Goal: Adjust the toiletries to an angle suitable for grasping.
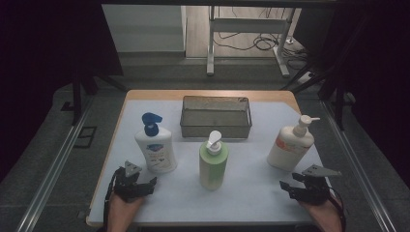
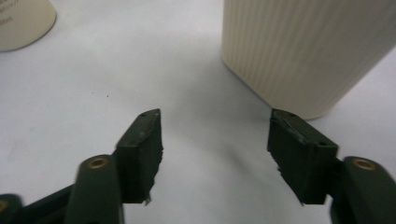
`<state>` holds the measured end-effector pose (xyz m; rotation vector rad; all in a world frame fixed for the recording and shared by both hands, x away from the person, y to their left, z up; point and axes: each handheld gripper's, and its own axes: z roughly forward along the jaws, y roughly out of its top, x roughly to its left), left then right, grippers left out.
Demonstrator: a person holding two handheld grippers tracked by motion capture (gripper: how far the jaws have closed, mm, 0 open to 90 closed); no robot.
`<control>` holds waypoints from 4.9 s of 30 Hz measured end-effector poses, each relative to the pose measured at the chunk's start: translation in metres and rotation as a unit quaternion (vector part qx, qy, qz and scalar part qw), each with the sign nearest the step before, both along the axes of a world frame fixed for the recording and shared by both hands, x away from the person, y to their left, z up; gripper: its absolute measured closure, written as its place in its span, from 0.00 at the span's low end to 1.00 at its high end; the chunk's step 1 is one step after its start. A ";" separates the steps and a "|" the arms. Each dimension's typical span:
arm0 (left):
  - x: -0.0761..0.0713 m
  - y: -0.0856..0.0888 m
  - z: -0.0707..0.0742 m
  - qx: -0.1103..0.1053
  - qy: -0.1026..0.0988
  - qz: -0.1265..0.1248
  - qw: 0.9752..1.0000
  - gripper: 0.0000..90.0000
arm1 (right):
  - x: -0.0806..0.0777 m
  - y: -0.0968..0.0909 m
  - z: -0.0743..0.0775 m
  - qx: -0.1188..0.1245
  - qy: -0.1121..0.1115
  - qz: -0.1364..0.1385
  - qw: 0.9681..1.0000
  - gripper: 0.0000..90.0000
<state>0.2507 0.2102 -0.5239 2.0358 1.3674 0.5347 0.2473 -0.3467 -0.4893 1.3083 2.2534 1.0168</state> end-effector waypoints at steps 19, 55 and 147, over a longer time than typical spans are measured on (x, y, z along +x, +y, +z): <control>0.000 0.000 0.000 0.000 0.000 0.000 1.000 0.17 | 0.015 -0.033 0.015 -0.035 -0.015 -0.042 0.998 0.69; 0.000 0.000 0.000 0.000 -0.001 0.000 1.000 0.17 | 0.075 -0.059 0.005 0.017 -0.005 -0.044 0.999 0.94; -0.001 0.000 0.000 0.001 -0.002 0.000 1.000 0.18 | 0.005 -0.008 0.036 0.011 -0.028 0.024 0.999 0.39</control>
